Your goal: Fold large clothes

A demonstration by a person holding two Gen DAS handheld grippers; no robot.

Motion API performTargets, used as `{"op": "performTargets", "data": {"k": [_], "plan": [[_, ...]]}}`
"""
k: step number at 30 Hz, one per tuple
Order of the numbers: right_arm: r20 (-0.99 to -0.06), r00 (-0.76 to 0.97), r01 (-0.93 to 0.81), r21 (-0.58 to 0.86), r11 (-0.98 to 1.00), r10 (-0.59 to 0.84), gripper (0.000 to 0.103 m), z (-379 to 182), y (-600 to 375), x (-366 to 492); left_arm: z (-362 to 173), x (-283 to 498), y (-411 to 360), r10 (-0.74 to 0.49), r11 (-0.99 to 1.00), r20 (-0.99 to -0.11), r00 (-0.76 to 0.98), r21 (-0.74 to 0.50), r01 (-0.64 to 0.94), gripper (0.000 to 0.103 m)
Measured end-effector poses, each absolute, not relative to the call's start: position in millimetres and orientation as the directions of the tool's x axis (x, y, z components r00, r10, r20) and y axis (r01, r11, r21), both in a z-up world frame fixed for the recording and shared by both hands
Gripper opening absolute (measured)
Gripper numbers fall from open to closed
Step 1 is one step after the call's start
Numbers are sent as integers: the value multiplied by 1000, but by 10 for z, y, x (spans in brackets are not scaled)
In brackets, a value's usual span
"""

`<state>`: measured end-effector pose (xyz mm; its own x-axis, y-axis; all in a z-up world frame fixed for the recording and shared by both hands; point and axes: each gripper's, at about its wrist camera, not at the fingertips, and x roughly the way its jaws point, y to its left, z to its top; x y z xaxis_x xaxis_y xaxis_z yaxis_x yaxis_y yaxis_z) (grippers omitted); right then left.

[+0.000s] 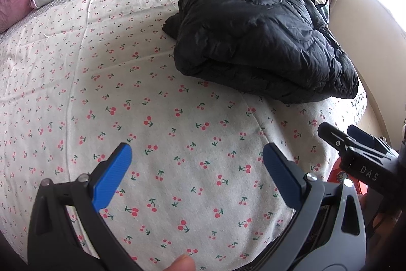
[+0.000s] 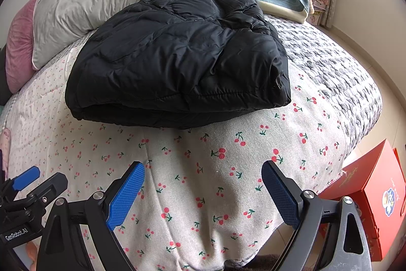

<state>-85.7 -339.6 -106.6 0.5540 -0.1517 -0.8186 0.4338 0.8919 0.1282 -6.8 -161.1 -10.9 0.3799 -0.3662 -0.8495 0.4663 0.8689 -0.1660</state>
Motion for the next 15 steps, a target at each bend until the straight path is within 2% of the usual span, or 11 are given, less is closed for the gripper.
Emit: {"op": "performTargets", "data": {"k": [15], "plan": [[-821, 548, 445, 127, 887, -157, 94, -1080, -3399, -865, -126, -73, -1636, -373, 861, -854, 361, -174, 478, 102]]}}
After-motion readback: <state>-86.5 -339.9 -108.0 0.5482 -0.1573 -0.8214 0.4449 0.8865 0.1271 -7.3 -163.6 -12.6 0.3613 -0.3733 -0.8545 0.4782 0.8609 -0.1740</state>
